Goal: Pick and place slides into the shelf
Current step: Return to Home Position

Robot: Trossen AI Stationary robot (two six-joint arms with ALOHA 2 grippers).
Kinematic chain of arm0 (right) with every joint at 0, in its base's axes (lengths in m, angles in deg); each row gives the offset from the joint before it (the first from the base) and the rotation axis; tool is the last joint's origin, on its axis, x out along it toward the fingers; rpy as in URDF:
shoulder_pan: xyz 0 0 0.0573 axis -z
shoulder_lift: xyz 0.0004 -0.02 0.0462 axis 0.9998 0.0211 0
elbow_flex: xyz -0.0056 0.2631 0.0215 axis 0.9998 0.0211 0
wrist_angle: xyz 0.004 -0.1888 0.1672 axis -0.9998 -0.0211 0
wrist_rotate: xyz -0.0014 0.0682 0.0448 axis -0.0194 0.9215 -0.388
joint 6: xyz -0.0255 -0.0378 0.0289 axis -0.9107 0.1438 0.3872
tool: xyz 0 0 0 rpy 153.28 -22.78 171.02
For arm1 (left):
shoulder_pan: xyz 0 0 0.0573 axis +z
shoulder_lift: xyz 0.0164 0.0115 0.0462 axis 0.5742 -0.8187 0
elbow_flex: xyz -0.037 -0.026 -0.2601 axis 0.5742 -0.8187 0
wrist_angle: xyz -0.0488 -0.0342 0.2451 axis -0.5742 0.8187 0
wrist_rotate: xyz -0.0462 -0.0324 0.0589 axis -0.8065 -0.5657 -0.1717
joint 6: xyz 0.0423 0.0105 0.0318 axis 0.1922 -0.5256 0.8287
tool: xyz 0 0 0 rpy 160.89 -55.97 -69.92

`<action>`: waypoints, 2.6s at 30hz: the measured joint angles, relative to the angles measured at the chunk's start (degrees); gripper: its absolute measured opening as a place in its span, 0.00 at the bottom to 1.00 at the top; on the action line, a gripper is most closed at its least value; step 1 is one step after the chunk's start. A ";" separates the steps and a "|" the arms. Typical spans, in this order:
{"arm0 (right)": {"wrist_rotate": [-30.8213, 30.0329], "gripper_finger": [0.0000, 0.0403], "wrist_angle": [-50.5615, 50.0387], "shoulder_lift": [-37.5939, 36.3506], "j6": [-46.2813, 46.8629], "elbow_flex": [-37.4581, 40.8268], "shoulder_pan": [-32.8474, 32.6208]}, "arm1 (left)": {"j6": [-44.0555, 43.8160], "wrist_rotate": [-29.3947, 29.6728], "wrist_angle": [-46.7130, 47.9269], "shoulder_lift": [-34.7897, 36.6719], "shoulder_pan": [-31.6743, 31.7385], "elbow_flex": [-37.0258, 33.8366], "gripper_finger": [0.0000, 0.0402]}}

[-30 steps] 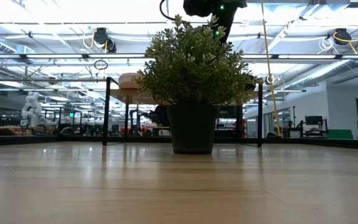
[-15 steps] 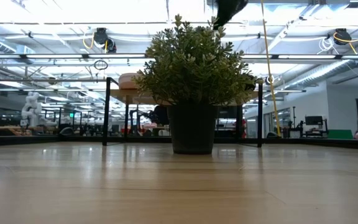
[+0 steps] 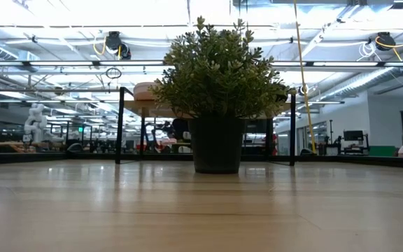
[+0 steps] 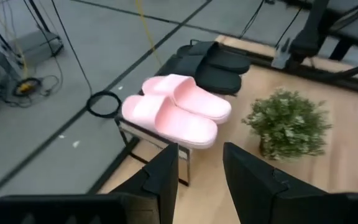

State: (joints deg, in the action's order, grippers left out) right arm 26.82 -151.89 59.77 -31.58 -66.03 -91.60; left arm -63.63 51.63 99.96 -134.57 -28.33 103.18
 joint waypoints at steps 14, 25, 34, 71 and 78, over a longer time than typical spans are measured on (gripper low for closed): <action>11.67 0.02 14.60 -25.96 3.44 27.75 0.00 | -2.57 -15.45 -18.53 26.48 0.00 -36.51 0.33; 38.96 0.02 51.16 -45.16 1.98 53.59 0.04 | -5.63 -21.08 -35.86 37.51 -0.02 -60.84 0.33; 51.80 0.02 62.14 -53.00 7.44 70.31 0.08 | -3.74 -26.98 -47.23 44.57 0.00 -73.59 0.33; 41.65 0.02 67.01 -64.35 12.29 85.80 0.05 | -7.42 -26.95 -91.98 54.13 -4.90 -109.58 0.33; 41.58 0.02 67.47 -64.34 11.31 86.00 0.06 | -1.39 -21.23 -91.73 54.13 -9.72 -110.39 0.33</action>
State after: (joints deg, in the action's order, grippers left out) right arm 68.40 -84.41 -4.57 -20.27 19.97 -91.53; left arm -65.02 30.40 8.23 -80.44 -38.05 -7.21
